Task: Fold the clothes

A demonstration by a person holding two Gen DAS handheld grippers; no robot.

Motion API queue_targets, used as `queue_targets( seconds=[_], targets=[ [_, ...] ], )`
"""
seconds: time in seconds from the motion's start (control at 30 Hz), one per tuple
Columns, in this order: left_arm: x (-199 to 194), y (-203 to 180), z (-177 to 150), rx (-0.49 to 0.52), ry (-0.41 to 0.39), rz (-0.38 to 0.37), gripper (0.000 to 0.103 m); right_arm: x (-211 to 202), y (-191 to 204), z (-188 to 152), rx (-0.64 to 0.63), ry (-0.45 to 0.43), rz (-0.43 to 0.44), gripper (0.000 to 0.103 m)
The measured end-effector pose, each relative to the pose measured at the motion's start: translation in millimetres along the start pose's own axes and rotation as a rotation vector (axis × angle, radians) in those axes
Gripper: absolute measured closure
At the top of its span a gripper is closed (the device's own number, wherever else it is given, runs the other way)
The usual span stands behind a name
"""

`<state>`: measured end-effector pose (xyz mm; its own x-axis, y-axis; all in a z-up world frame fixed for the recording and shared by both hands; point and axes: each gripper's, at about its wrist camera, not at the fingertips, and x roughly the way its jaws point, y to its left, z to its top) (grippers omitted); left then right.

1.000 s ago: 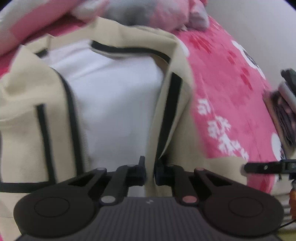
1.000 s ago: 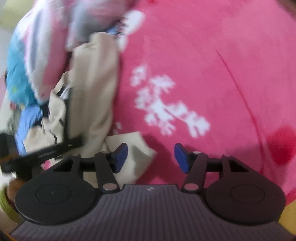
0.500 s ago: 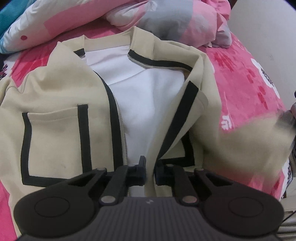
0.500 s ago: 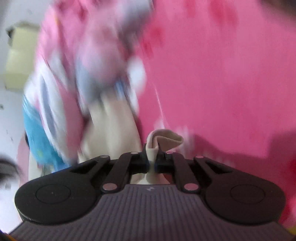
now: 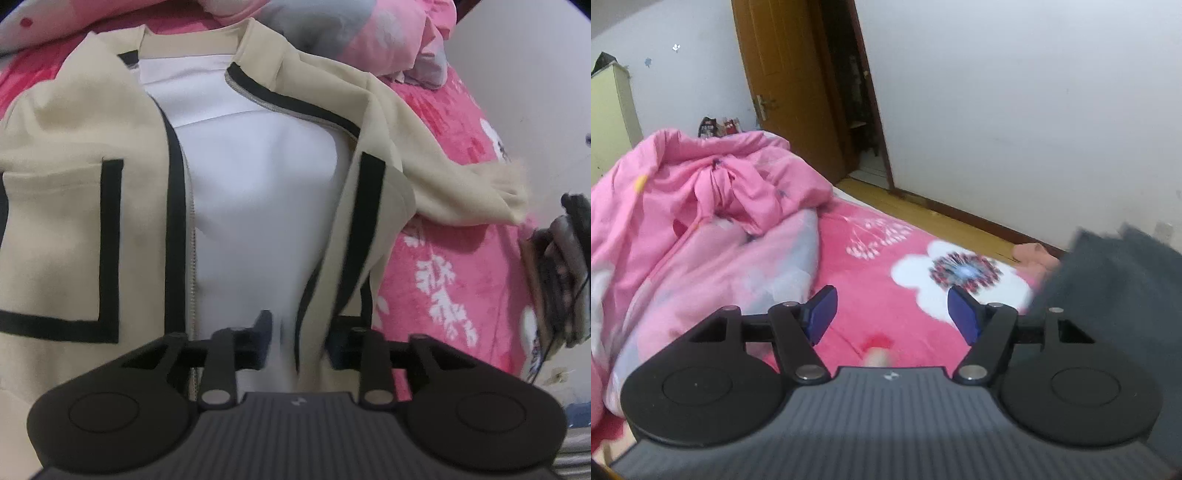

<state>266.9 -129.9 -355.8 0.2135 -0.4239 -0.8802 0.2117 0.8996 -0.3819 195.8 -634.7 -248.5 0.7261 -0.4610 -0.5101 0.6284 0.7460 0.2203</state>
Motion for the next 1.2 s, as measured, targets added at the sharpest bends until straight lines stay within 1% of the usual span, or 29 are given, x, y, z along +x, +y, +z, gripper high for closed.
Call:
queue_targets(
  seconds=[0.03,0.07,0.1,0.17,0.23,0.27,0.3,0.33,0.4,0.43,0.47,0.5,0.53,0.57,0.6,0.63,0.67,0.7,0.73,0.77,0.8,0.83,0.93,0.97,1.0,1.07,1.1,1.17,1.2],
  targets=[
    [-6,4,-2,-0.011,-0.01,-0.015,0.051,-11,0,-12,-0.01,0.034,0.037,0.037],
    [-13,8,-6,-0.027,-0.022,-0.032,0.048,-21,0,-24,-0.018,0.08,0.084,0.037],
    [-21,14,-10,-0.046,-0.034,-0.051,0.044,-28,3,-39,-0.019,0.164,0.155,0.037],
    [-36,26,-19,-0.09,-0.049,-0.084,0.041,-34,17,-80,-0.007,0.394,0.318,0.036],
    [-51,44,-32,-0.147,-0.049,-0.092,0.041,-40,36,-134,0.013,0.645,0.461,0.036],
    [-59,54,-39,-0.176,-0.05,-0.085,0.041,-42,47,-163,0.023,0.771,0.522,0.036],
    [-67,65,-45,-0.21,-0.049,-0.064,0.041,-44,58,-190,0.026,0.883,0.564,0.036],
    [-74,77,-52,-0.248,-0.048,-0.028,0.041,-48,68,-218,0.023,0.976,0.588,0.036],
    [-86,105,-67,-0.328,-0.055,0.053,0.041,-54,81,-265,0.021,1.066,0.608,0.036],
    [-92,119,-75,-0.368,-0.06,0.095,0.041,-56,85,-284,0.035,1.089,0.618,0.035],
    [-98,133,-83,-0.407,-0.067,0.141,0.041,-58,86,-295,0.076,1.086,0.632,0.031],
    [-104,144,-92,-0.438,-0.076,0.183,0.041,-60,87,-306,0.118,1.083,0.645,0.013],
    [-109,156,-100,-0.466,-0.087,0.223,0.041,-62,88,-315,0.159,1.088,0.662,0.008],
    [-112,165,-107,-0.489,-0.094,0.252,0.041,-64,90,-319,0.199,1.107,0.686,0.013],
    [-115,174,-114,-0.509,-0.099,0.277,0.041,-66,93,-324,0.225,1.133,0.7,0.036],
    [-117,181,-121,-0.522,-0.108,0.298,0.041,-67,97,-328,0.225,1.174,0.693,0.059],
    [-118,187,-126,-0.528,-0.114,0.315,0.041,-68,100,-331,0.218,1.209,0.681,0.063],
    [-119,191,-130,-0.535,-0.117,0.332,0.041,-70,104,-331,0.2,1.226,0.664,0.073],
    [-118,195,-132,-0.545,-0.119,0.338,0.041,-73,107,-330,0.186,1.229,0.658,0.085],
    [-118,198,-134,-0.555,-0.121,0.339,0.041,-76,110,-325,0.164,1.224,0.655,0.092],
    [-119,202,-136,-0.561,-0.123,0.331,0.041,-80,112,-319,0.141,1.219,0.653,0.095],
    [-121,205,-138,-0.567,-0.126,0.32,0.041,-83,114,-310,0.11,1.208,0.652,0.096],
    [-130,210,-142,-0.538,-0.132,0.265,0.041,-94,112,-262,-0.03,1.143,0.653,0.097],
    [-131,209,-143,-0.525,-0.129,0.246,0.04,-94,111,-247,-0.077,1.122,0.645,0.097],
    [-132,208,-145,-0.515,-0.123,0.227,0.04,-89,108,-232,-0.129,1.103,0.612,0.097],
    [-132,207,-148,-0.496,-0.112,0.2,0.04,-80,97,-208,-0.232,1.065,0.502,0.096],
    [-132,206,-149,-0.485,-0.11,0.199,0.04,-69,93,-202,-0.281,1.054,0.412,0.094],
    [-131,206,-149,-0.468,-0.106,0.2,0.04,-47,86,-199,-0.341,1.059,0.218,0.08],
    [-131,209,-149,-0.464,-0.109,0.203,0.04,-39,80,-196,-0.35,1.051,0.128,0.064]
  ],
)
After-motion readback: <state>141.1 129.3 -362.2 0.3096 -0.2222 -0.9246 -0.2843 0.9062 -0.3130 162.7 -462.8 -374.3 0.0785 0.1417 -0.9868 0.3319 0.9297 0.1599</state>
